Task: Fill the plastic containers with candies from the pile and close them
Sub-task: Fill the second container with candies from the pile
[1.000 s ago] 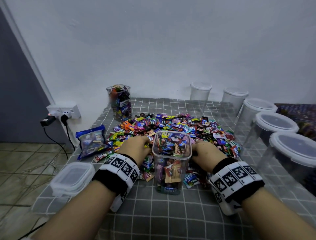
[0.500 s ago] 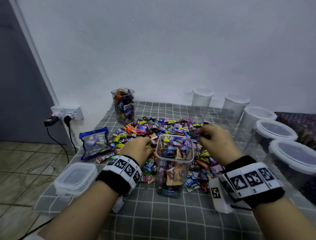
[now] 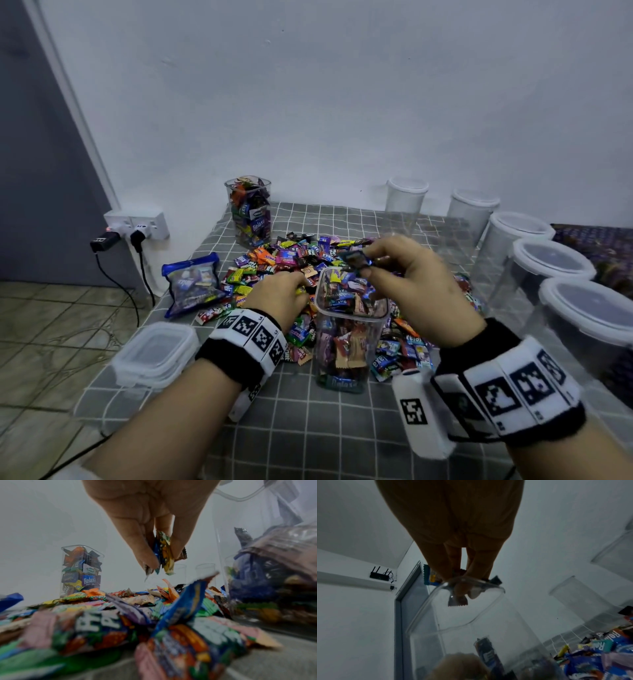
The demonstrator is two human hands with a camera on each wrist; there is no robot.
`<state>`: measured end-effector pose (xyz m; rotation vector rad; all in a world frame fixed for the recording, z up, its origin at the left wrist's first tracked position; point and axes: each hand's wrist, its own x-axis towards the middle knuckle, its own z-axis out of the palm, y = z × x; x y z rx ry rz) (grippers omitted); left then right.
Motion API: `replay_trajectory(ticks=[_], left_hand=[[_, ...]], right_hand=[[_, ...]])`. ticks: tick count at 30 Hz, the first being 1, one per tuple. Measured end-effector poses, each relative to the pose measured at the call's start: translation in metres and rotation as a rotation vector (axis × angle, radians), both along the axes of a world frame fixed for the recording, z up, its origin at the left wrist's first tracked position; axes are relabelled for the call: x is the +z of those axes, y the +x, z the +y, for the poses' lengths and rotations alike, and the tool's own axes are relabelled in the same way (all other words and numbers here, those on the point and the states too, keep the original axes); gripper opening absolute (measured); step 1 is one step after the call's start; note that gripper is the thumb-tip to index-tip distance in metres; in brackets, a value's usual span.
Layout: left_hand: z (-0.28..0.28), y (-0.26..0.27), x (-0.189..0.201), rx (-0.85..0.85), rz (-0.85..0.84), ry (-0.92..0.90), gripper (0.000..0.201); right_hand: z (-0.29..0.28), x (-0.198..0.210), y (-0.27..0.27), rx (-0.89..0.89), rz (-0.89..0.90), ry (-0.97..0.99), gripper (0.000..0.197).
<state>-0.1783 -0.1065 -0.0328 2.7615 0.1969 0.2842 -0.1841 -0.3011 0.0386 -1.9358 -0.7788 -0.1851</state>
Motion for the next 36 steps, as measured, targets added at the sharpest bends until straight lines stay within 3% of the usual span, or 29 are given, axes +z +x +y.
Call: replay_trajectory(ticks=[7, 14, 18, 20, 22, 23, 25, 28, 32, 36], left_hand=[[-0.002, -0.001, 0.0, -0.01, -0.003, -0.029, 0.026], [-0.002, -0.002, 0.001, -0.005, -0.016, -0.039, 0.024], [-0.002, -0.002, 0.002, -0.004, -0.017, -0.038, 0.022], [-0.003, -0.002, 0.003, 0.001, -0.018, -0.036, 0.022], [-0.003, -0.003, 0.002, 0.004, -0.016, -0.034, 0.021], [-0.003, -0.003, 0.002, 0.005, -0.015, -0.033, 0.021], [-0.003, -0.003, 0.003, 0.006, -0.018, -0.033, 0.02], [-0.005, -0.004, 0.003, 0.006, -0.026, -0.048, 0.02], [-0.005, -0.008, 0.005, -0.001, -0.081, -0.105, 0.02], [-0.002, -0.016, 0.008, -0.033, -0.174, -0.149, 0.019]], right_hand=[[0.002, -0.004, -0.002, -0.003, -0.014, -0.096, 0.025], [-0.001, -0.009, -0.007, 0.113, 0.15, 0.126, 0.03], [-0.003, -0.016, -0.009, -0.056, -0.035, 0.063, 0.03], [-0.004, -0.022, -0.01, -0.094, -0.058, -0.085, 0.058], [-0.005, -0.029, -0.008, -0.044, 0.087, -0.182, 0.097], [-0.004, -0.034, -0.008, -0.001, 0.167, -0.173, 0.111], [-0.004, -0.041, -0.006, 0.069, 0.291, -0.065, 0.121], [-0.004, -0.049, -0.004, 0.107, 0.41, 0.057, 0.103], [-0.007, -0.059, -0.003, 0.063, 0.371, 0.049, 0.064], [-0.008, -0.064, -0.003, 0.053, 0.352, 0.071, 0.06]])
